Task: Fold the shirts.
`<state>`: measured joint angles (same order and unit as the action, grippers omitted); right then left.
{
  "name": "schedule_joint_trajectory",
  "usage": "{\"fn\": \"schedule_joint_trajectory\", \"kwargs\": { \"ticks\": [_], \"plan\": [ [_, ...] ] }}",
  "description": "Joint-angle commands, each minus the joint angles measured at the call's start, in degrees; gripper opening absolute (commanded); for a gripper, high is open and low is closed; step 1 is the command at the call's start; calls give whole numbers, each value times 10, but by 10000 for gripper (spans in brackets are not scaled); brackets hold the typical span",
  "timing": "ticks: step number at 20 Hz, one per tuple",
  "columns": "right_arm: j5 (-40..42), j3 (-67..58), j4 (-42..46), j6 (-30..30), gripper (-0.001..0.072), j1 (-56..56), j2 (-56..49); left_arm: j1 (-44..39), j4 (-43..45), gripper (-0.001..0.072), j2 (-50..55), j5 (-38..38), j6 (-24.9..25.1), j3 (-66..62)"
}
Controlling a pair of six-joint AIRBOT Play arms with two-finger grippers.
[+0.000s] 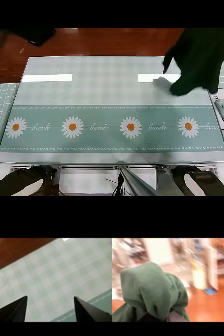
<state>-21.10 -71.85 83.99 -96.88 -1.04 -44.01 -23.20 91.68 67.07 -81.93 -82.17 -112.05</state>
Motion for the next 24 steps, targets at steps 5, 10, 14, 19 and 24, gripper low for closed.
{"fn": "schedule_joint_trajectory", "kwargs": {
  "ticks": [5, 10, 14, 19, 24],
  "plan": [
    [-227, 2, -18, 6, 21, -229, 19, 0, -2, 713, -92, -69, -41, -45],
    [-273, 33, -7, 31, 21, -376, -136, 0, -1, 713, -96, -93, -41, -42],
    [-243, 34, -52, 31, 468, -440, -277, 0, 1, 713, -94, -93, -41, -7],
    [-337, 33, 26, 37, 599, -418, -276, 0, 0, 713, -90, -91, -41, 121],
    [-519, 34, 300, 33, 587, -303, -181, 0, 0, 713, -95, -54, -41, 349]
  ]
}}
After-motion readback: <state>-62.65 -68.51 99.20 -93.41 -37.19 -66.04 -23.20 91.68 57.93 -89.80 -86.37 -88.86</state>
